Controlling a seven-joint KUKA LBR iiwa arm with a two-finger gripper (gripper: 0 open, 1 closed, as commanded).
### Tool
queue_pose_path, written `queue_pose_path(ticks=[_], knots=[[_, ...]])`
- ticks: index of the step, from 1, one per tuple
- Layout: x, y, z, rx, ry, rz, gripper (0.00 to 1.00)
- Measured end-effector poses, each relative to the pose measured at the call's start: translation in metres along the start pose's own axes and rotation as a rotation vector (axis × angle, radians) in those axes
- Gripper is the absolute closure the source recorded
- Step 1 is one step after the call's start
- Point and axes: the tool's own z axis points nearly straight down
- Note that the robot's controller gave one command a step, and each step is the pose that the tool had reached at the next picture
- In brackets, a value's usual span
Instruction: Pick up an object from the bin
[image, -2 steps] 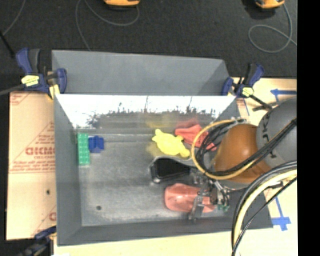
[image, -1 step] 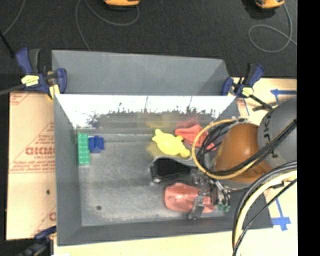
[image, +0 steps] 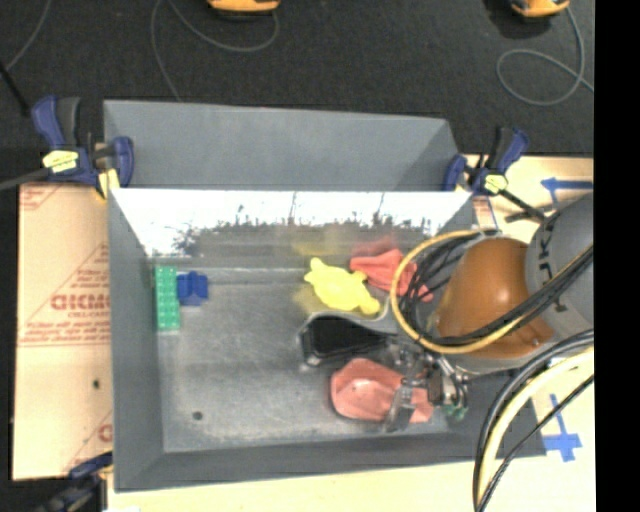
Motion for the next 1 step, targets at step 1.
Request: queue_pose_path(ticks=[1], knots=[[-0.0002, -0.0004, -0.0204, 0.000, 0.001, 0.000, 1.00]])
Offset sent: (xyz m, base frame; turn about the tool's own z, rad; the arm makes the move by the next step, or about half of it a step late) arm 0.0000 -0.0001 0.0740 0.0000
